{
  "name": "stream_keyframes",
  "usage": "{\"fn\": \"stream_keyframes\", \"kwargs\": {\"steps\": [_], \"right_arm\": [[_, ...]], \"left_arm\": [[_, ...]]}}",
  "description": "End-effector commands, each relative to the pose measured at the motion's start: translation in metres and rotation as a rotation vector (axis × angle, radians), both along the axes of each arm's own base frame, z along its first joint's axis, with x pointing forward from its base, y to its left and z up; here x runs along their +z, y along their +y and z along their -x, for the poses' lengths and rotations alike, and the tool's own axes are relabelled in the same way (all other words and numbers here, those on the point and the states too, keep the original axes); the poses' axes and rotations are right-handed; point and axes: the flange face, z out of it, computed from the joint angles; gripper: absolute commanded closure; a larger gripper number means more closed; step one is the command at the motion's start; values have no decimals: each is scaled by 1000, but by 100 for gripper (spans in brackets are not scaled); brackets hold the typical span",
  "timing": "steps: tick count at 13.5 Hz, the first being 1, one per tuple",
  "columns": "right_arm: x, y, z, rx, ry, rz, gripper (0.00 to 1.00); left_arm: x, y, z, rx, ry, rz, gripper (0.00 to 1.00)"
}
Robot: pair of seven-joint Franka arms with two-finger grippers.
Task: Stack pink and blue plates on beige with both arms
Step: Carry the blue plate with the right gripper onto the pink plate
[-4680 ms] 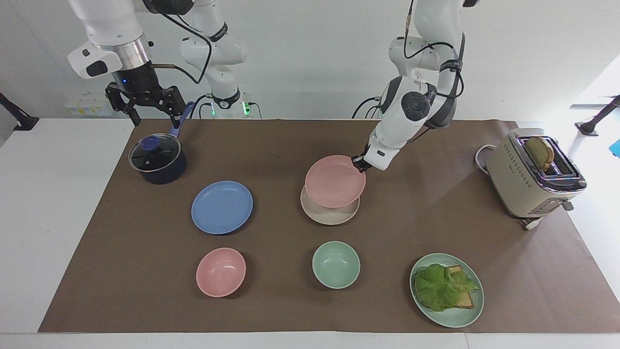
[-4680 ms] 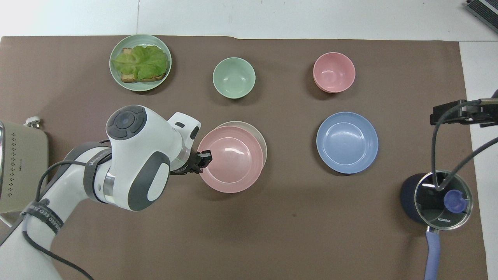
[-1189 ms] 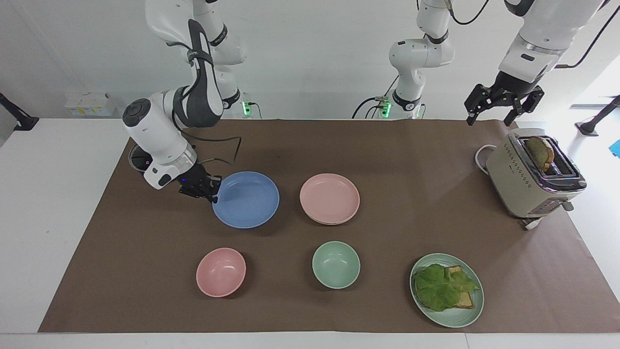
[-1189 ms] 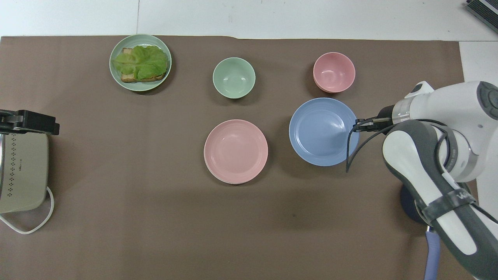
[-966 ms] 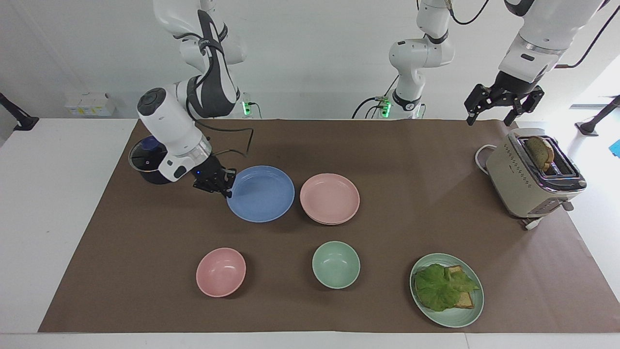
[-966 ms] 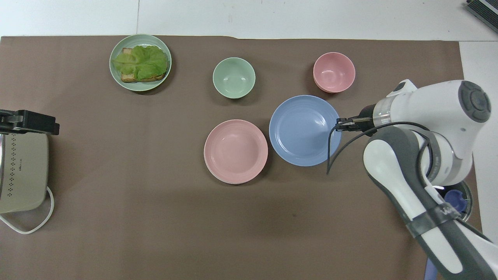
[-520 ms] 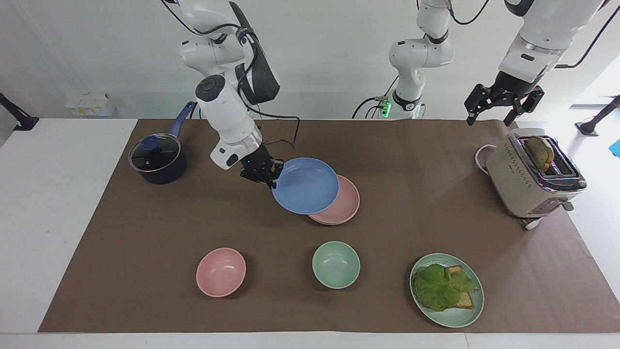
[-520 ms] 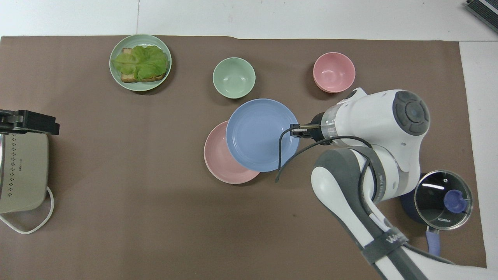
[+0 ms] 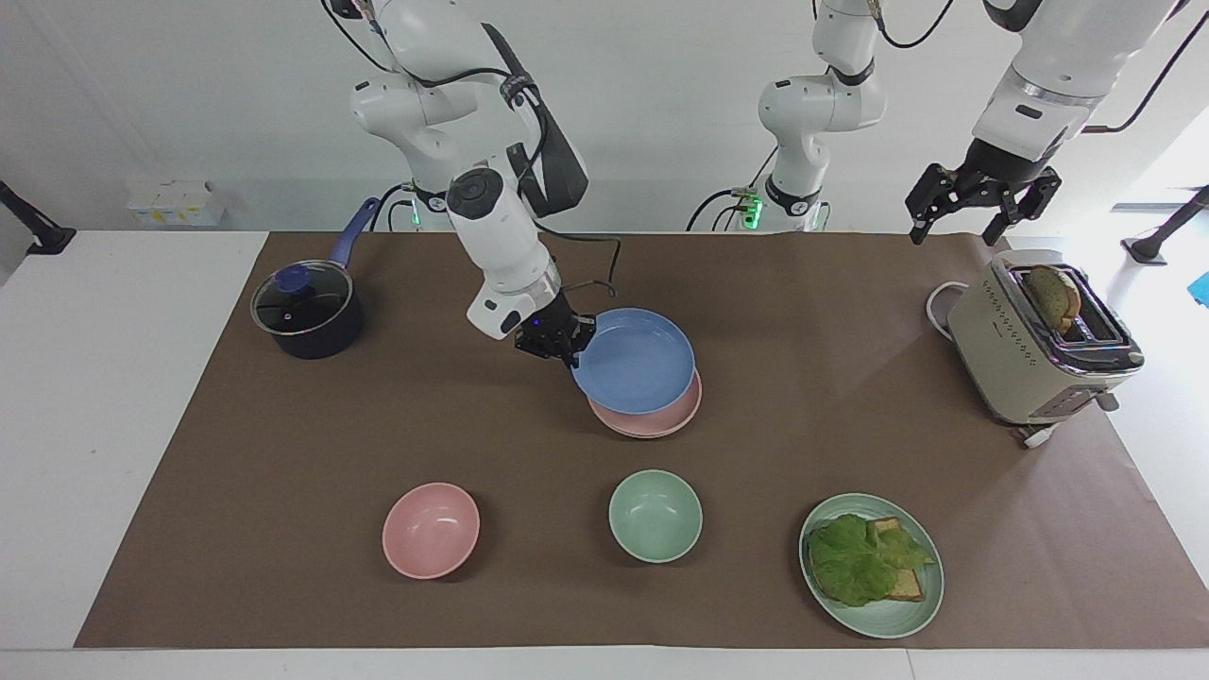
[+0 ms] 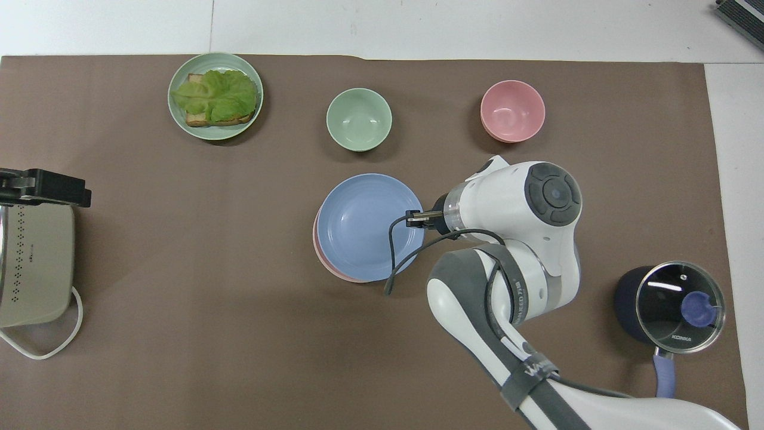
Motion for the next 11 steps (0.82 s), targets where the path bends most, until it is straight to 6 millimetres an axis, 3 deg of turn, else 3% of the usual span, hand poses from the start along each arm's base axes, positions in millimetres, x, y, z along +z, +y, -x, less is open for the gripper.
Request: {"fn": "stream_keyframes", "kwargs": {"steps": [1, 2, 11], "right_arm": [[-22, 17, 7, -2, -8, -3, 100], [-23, 23, 8, 10, -23, -3, 100], [-46, 11, 12, 14, -34, 26, 100]], "left_arm": [[-1, 5, 2, -6, 6, -20, 0], [-1, 4, 2, -8, 6, -20, 0], [-1, 4, 2, -8, 6, -20, 0]]}}
